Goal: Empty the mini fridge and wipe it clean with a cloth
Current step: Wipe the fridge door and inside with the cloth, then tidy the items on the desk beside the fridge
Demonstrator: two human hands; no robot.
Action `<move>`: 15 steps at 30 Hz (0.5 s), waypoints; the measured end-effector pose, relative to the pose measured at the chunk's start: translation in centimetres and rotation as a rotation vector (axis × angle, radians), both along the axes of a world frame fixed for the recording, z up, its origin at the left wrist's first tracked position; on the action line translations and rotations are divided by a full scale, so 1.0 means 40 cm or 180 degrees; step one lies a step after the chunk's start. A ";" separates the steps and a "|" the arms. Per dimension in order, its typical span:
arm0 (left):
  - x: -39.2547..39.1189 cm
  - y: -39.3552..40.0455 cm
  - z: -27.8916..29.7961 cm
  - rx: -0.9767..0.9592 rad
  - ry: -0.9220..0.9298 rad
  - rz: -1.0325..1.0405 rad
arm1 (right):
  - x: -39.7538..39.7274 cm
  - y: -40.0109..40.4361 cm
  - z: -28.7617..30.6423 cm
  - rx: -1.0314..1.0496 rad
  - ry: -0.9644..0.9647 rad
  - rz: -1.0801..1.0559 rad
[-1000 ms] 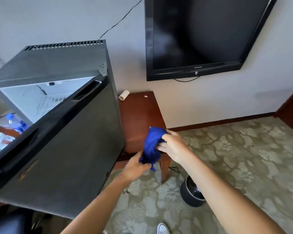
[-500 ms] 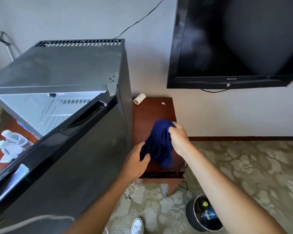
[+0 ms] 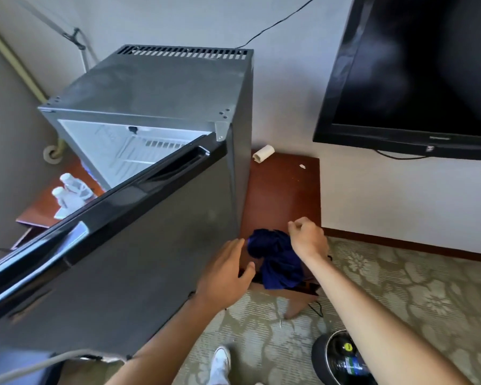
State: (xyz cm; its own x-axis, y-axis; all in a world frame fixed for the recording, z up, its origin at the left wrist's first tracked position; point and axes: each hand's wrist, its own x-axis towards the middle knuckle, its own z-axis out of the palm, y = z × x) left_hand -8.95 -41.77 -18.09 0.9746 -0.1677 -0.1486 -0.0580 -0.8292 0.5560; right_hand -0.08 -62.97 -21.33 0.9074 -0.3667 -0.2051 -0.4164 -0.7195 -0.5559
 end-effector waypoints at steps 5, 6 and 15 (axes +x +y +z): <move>-0.100 0.083 -0.008 0.0087 0.0063 0.0080 | -0.093 0.078 0.039 0.0144 -0.0292 0.0153; -0.121 0.099 -0.002 0.0104 0.0000 0.0087 | -0.118 0.103 0.055 0.0172 -0.0390 0.0224; -0.373 0.303 0.050 0.0689 -0.1267 -0.0292 | -0.368 0.422 0.235 -0.0481 -0.1909 0.1569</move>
State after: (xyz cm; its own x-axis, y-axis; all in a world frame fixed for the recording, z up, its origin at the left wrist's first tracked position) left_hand -23.88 -29.64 -16.08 0.9455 -0.2624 0.1930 -0.3105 -0.9052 0.2902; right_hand -14.81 -46.11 -11.94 0.9125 0.1214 0.3906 0.3098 -0.8286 -0.4662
